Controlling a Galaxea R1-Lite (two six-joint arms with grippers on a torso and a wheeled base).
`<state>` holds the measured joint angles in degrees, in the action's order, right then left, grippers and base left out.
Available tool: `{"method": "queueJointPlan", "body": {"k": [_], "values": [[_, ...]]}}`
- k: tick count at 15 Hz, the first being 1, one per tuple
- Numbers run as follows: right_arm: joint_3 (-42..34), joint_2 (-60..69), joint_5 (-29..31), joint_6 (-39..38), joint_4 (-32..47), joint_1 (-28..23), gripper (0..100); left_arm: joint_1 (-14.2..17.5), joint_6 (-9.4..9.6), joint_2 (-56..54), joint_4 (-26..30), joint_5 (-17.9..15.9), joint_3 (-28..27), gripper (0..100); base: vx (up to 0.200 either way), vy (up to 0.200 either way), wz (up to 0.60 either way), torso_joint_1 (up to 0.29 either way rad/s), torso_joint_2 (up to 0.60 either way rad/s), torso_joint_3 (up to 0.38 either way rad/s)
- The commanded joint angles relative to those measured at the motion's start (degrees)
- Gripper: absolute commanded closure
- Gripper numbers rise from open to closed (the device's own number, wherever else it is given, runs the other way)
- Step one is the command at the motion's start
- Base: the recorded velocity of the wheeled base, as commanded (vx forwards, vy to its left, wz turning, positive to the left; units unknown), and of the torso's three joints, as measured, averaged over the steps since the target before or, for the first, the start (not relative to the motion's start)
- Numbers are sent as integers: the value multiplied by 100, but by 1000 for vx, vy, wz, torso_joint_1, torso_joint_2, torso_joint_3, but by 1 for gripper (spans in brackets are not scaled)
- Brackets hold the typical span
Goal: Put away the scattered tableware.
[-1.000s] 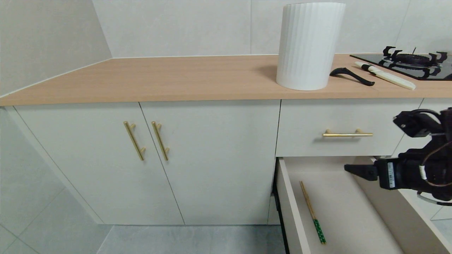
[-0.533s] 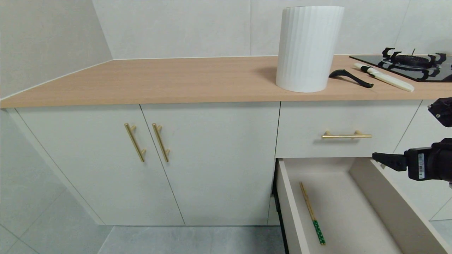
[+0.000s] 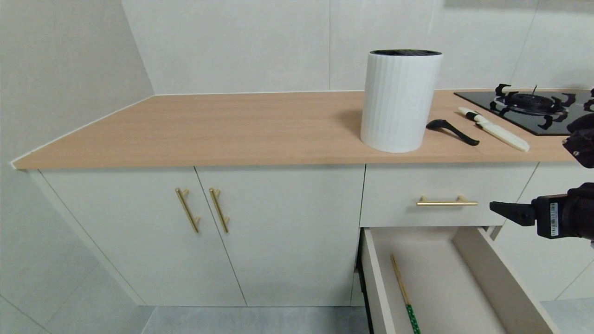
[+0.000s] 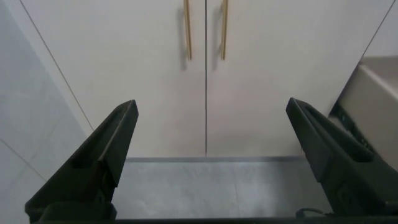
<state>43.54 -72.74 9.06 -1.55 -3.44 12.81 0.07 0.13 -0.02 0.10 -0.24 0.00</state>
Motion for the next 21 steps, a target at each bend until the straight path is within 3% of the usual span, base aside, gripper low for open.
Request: {"method": "queueJointPlan", "body": {"k": [1,12,16,19,21], "values": [[-30,-126,0,14,1,2,0,1,4,2,-1,-2,0,0,0,0,0,178,-466,-305],[-197,-276,0,32,-245,28,0,1,4,2,-1,-2,0,0,0,0,0,197,-486,-284],[-276,-601,8,199,-377,37,0,1,4,11,-1,-2,0,0,0,0,0,63,-139,-79],[-188,-1216,17,278,-1238,2,0,1,4,2,-1,-2,0,0,0,0,0,0,0,0],[330,-1946,-80,392,-1906,-191,0,1,4,2,-1,-2,0,0,0,0,0,0,0,0]]}}
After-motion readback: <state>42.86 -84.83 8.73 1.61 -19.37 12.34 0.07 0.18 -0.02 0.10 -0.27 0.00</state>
